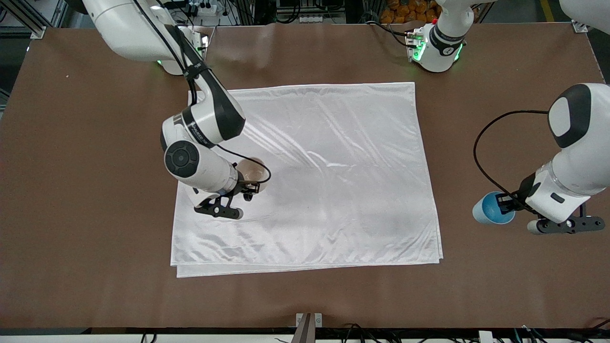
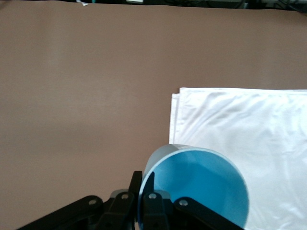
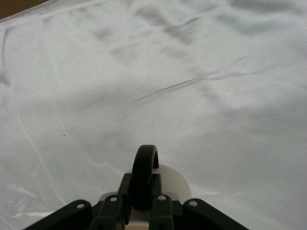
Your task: Place blue cup into white mug on cloth
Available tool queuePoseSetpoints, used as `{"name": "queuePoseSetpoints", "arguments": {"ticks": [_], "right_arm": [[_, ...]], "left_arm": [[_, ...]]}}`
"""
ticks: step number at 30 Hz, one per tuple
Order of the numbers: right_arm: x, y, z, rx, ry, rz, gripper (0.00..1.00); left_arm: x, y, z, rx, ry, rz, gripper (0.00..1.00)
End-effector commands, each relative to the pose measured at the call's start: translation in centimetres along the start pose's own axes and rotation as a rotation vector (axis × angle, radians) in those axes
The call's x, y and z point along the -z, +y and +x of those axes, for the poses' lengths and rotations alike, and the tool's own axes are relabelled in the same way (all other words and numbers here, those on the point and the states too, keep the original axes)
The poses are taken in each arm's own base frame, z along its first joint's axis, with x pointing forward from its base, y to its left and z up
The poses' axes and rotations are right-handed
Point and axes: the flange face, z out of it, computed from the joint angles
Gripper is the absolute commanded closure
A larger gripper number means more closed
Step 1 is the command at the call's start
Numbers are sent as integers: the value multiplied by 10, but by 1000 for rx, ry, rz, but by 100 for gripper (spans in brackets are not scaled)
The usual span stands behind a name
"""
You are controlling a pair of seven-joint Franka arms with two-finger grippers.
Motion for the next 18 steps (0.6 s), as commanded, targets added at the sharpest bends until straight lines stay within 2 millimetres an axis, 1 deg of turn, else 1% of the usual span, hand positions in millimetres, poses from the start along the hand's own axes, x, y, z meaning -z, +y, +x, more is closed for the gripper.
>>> {"name": "queuePoseSetpoints", "arguments": {"ticks": [1, 2, 4, 7, 9, 13, 15, 16, 18], "right_arm": [[-8, -22, -2, -50, 3, 23, 100], [-8, -27, -3, -51, 7, 26, 100], [-16, -38, -10, -37, 1, 22, 100], [-23, -47, -16, -21, -3, 18, 100], [-27, -55, -24, -15, -4, 17, 100], [-32, -63, -32, -1, -11, 13, 100], [-37, -68, -37, 3, -16, 9, 100], [-38, -69, -38, -1, -17, 8, 100], [-44, -70, -40, -8, -22, 3, 100]], "left_arm": [[8, 26, -5, -15, 0, -9, 100], [9, 29, -5, -19, -2, -11, 100], [10, 38, -7, -30, -1, -17, 100], [13, 53, -11, -34, -5, -28, 100], [12, 59, -12, -17, -6, -32, 100], [14, 81, -17, -4, -8, -36, 100], [12, 86, -19, -10, -11, -39, 100], [12, 92, -20, -17, -12, -41, 100], [13, 97, -21, -24, -12, -43, 100]]}}
